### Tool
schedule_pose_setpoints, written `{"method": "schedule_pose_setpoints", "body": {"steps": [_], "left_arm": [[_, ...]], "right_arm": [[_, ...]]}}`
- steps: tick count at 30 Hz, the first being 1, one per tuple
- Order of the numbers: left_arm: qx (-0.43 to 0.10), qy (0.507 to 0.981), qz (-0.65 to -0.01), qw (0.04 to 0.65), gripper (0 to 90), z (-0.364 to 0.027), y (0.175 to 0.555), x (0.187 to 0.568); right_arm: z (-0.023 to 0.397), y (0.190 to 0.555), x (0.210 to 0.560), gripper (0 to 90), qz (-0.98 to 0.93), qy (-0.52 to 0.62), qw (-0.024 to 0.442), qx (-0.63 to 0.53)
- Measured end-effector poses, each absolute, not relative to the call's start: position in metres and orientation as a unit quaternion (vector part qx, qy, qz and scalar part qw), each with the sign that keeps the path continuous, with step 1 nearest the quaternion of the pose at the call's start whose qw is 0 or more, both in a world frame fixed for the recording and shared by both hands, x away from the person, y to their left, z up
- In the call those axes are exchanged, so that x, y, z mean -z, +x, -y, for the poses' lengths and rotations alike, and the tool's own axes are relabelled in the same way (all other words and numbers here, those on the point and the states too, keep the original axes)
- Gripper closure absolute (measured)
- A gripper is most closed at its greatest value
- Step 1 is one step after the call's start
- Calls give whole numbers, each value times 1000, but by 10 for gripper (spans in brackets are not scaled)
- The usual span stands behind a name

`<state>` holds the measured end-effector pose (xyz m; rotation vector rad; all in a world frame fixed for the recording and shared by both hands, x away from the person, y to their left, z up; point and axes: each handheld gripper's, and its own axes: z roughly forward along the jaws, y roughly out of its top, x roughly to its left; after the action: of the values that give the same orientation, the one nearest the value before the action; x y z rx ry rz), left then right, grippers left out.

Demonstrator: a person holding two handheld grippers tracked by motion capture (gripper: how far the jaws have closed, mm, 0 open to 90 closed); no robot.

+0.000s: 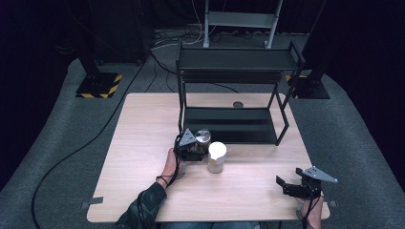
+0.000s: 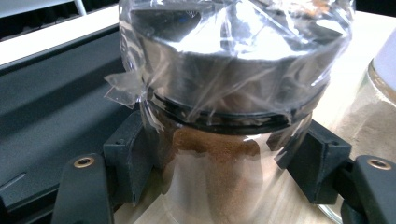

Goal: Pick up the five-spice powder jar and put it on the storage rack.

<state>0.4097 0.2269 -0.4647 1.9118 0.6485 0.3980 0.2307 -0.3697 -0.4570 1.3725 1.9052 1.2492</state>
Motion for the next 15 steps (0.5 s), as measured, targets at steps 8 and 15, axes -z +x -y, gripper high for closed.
{"method": "schedule_pose_setpoints", "body": {"steps": [8,15], "left_arm": [[-153,791,-276,524,300,-232,411,463],[-154,789,-275,528,301,-236,408,457]], "right_arm": [[370,231,457,8,-695,501,239,-457],[370,230,457,9,-695,500,239,-458]]}}
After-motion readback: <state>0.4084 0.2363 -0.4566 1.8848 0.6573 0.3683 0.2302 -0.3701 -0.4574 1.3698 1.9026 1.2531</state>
